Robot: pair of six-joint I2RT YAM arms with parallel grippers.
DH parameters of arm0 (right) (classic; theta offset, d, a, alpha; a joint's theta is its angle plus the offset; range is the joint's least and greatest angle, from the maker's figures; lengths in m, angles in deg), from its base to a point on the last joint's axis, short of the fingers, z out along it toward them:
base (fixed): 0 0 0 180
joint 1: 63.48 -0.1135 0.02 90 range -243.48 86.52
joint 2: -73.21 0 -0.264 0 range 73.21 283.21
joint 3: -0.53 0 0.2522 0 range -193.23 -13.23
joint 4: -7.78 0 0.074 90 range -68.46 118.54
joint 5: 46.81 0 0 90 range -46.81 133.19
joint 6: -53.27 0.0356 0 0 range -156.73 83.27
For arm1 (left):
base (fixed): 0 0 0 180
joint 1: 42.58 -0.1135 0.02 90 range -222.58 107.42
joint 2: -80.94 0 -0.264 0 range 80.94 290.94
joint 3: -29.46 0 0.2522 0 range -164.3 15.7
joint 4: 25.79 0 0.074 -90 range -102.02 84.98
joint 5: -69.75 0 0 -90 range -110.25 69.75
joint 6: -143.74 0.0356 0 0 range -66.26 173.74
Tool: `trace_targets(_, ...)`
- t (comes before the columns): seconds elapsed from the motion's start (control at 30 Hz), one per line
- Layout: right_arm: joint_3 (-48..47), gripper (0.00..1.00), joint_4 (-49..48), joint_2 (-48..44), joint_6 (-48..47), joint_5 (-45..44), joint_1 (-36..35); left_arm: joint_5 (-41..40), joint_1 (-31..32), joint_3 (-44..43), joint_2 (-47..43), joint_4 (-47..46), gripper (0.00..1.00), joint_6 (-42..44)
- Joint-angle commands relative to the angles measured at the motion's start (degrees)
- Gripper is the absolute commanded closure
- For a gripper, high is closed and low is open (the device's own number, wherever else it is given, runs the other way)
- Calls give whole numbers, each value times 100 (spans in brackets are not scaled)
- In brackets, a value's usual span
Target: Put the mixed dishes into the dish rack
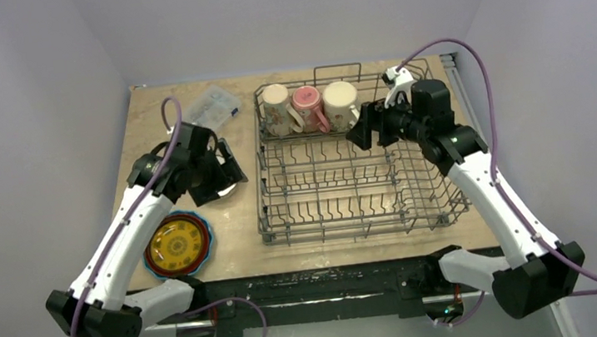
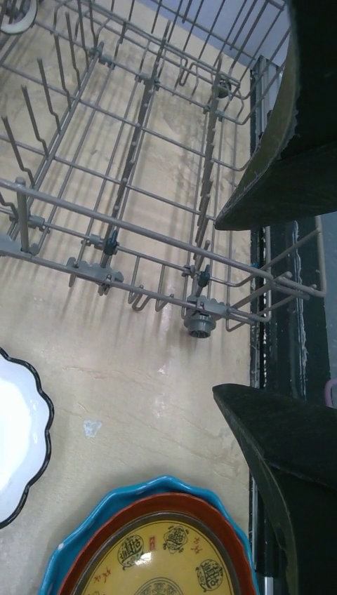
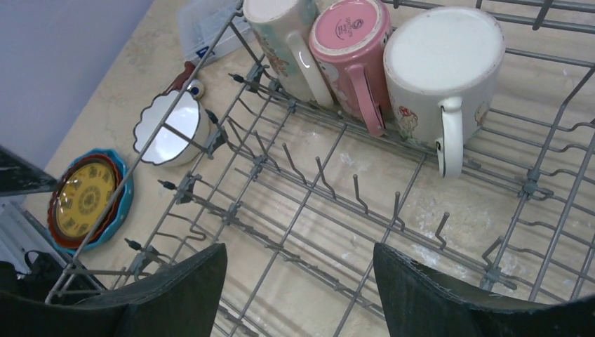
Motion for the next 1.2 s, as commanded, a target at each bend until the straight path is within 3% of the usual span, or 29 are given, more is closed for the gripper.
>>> trace_targets(0.0,324,22,-96,-483,498,116,-1,128,-89,-281,326,145,21,30)
trace_targets(0.03,327,19,-119,-517,540,195,-4,128,-91,-229,306,186,21,40)
trace_targets(0.1,69,2,201,-428,491,98,3,4,-119,-80,184,202,21,69)
trace_targets(0.13,-140,1,429,-348,327,33,-3,-68,-150,32,106,178,21,110)
trace_targets(0.3,-791,1,757,-204,232,-299,-103,-227,-448,189,188,6,19,452)
trace_targets(0.43,-808,1,768,-65,909,-216,-198,-403,-779,-88,846,115,19,698)
trace_targets(0.57,-1143,1,1269,123,753,11,-191,-343,-977,-429,1626,16,19,852)
trace_targets(0.77,-1215,1,1303,-222,363,-954,-190,-244,-1111,-1089,2881,-231,27,912)
trace_targets(1.17,-1331,1,1722,-484,209,-1465,-189,561,-1600,-1767,4330,-883,46,-587)
